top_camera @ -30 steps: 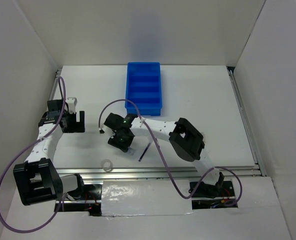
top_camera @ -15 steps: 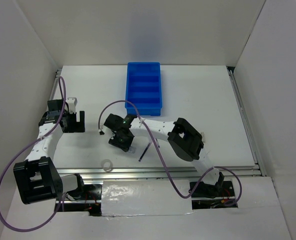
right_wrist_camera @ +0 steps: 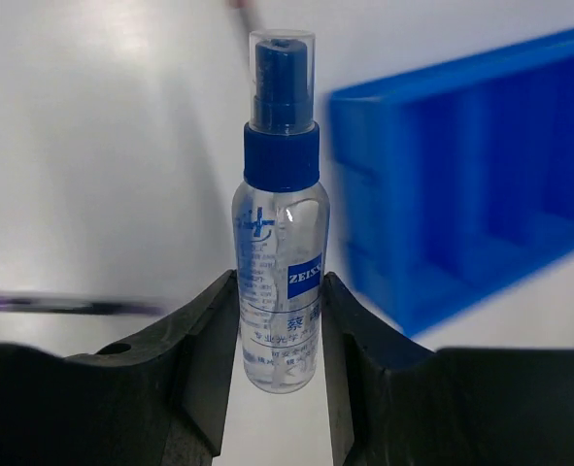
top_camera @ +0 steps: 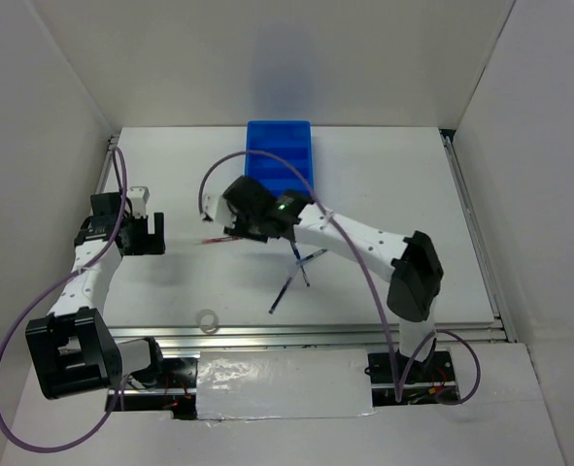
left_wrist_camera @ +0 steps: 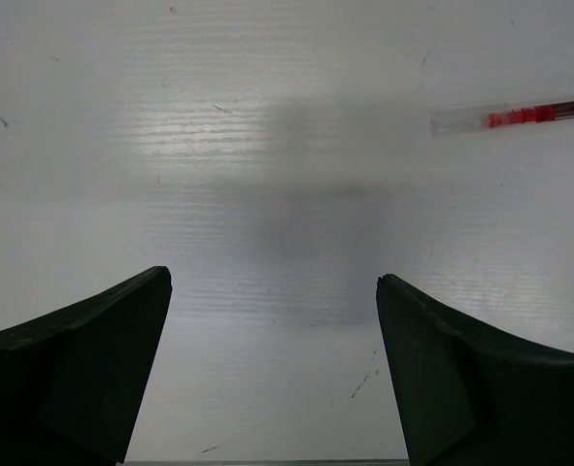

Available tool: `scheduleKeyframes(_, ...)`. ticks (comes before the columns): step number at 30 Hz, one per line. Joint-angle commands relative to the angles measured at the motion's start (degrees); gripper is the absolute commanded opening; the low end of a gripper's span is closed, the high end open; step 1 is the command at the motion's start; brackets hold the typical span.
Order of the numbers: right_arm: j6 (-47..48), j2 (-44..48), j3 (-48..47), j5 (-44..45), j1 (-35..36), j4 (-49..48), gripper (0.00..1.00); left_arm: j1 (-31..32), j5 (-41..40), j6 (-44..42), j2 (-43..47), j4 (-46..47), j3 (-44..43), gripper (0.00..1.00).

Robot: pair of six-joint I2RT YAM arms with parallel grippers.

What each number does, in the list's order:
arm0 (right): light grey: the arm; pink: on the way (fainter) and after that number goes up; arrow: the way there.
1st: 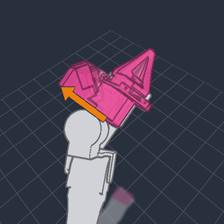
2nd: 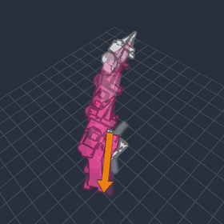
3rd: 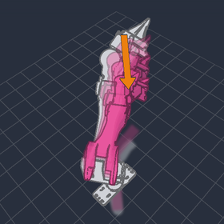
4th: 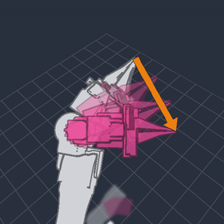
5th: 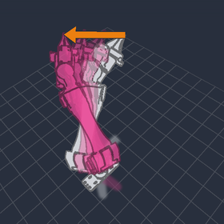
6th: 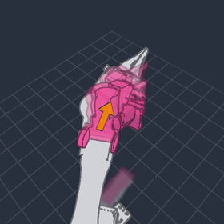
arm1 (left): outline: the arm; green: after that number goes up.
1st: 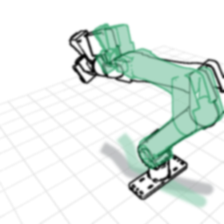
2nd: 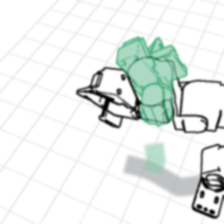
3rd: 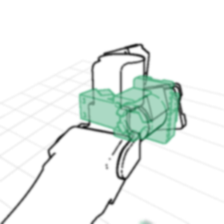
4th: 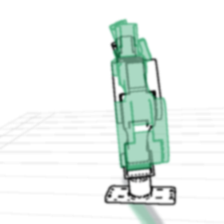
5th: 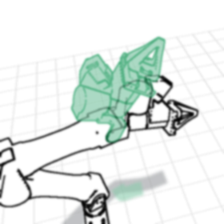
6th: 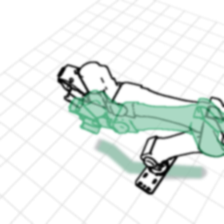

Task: Sort the stationery into containers
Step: Pick up the stationery from the center of the board, then place the stationery in the storage box.

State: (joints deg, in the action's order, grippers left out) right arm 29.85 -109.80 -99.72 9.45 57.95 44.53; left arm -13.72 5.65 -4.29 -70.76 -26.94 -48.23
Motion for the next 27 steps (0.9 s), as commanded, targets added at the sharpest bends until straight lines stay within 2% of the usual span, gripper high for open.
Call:
scheduleKeyframes(1, 14.3, 6.2, -0.6, 9.6, -6.3, -11.2, 0.00, -0.3, 2.7, -0.1, 2.9, 3.6, 0.7, 0.99)
scheduleKeyframes(4, 26.1, 5.7, -0.5, 8.8, -13.5, -22.2, 0.00, -0.3, 3.7, -0.2, 5.5, 5.9, 1.6, 0.98)
scheduleKeyframes(6, 30.1, 3.0, -1.3, 7.1, -18.6, -29.6, 0.00, -0.3, 5.4, 0.2, 6.2, 7.3, 2.3, 0.95)
scheduleKeyframes(9, 36.2, -2.0, -4.7, 1.1, -23.9, -34.3, 0.00, -0.3, 7.0, 1.0, 8.7, 11.9, 5.0, 0.94)
scheduleKeyframes(13, 40.5, -11.0, -14.1, -4.7, -27.0, -35.8, 0.00, -0.3, 10.8, 2.4, 14.3, 20.2, 10.5, 0.94)
scheduleKeyframes(15, 41.6, -14.0, -17.8, -5.2, -28.1, -39.2, 0.00, -0.3, 12.1, 2.9, 15.5, 21.7, 11.5, 0.94)
scheduleKeyframes(18, 41.3, -20.1, -24.8, -7.4, -29.4, -38.3, 0.00, -0.3, 13.3, 3.4, 14.4, 21.4, 11.5, 0.94)
scheduleKeyframes(23, 42.7, -26.3, -26.6, -9.2, -30.4, -42.1, 0.00, -0.3, 12.5, 3.4, 11.7, 20.5, 10.6, 0.94)
scheduleKeyframes(27, 43.2, -29.8, -30.3, -11.6, -30.9, -40.4, 0.00, -0.3, 13.2, 3.8, 10.6, 20.9, 10.4, 0.95)
